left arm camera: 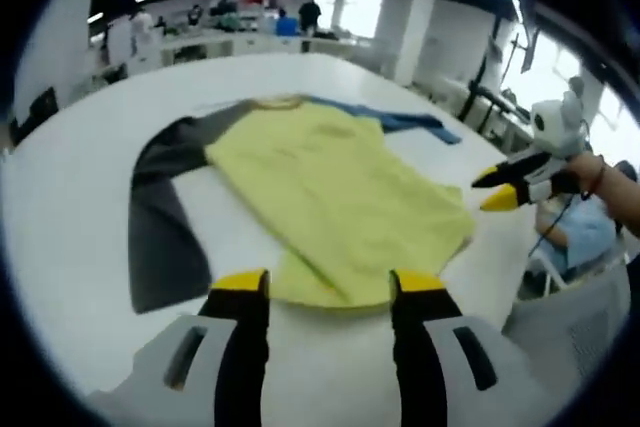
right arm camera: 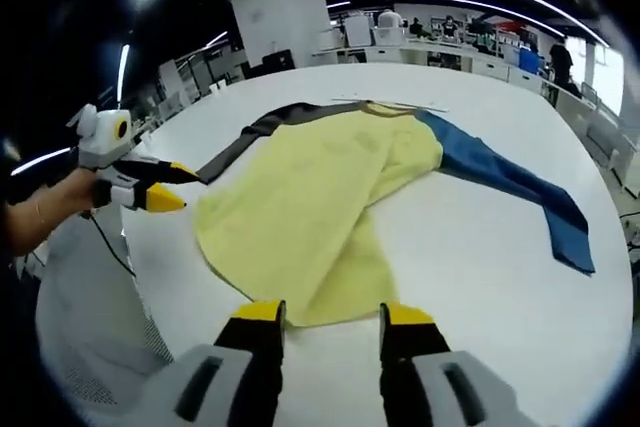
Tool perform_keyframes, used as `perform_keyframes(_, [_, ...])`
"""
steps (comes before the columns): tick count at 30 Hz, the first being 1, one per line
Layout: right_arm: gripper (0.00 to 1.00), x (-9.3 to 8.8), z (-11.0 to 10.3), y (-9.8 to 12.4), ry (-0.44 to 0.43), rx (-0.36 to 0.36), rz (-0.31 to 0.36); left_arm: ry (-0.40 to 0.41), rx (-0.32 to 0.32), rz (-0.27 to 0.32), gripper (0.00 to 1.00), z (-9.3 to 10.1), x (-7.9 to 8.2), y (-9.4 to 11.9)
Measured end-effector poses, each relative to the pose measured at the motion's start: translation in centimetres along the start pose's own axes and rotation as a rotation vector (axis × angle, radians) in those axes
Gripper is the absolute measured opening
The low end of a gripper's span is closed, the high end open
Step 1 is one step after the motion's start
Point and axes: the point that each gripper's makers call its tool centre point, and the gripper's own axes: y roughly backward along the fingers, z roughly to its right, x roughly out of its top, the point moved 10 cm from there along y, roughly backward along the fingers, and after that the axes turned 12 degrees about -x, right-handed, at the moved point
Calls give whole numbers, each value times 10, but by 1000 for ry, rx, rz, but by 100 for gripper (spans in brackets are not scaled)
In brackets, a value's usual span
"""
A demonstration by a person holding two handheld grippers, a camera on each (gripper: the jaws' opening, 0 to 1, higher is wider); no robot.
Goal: Fold the garment on the visible template until the final outline fits inside the template.
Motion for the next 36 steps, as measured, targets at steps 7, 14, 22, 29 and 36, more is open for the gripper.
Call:
perform_keyframes(7, [31, 9, 13, -15, 0, -29, -13, 2, 46, -95, 27, -18, -2, -14])
perform_keyframes(14, [26, 9, 23, -32, 42, -56, -50, 6, 36, -152, 26, -29, -8, -25])
perform_keyframes(22, [13, 7, 24, -42, 79, -67, -104, 17, 19, -167, 19, -36, -11, -29])
perform_keyframes(29, [2, 9, 22, -43, 81, -72, -112, 19, 23, -197, 5, -32, -13, -27])
perform_keyframes(36, [0, 7, 20, -41, 76, -103, -119, 100, 53, -158, 1, -32, -18, -16])
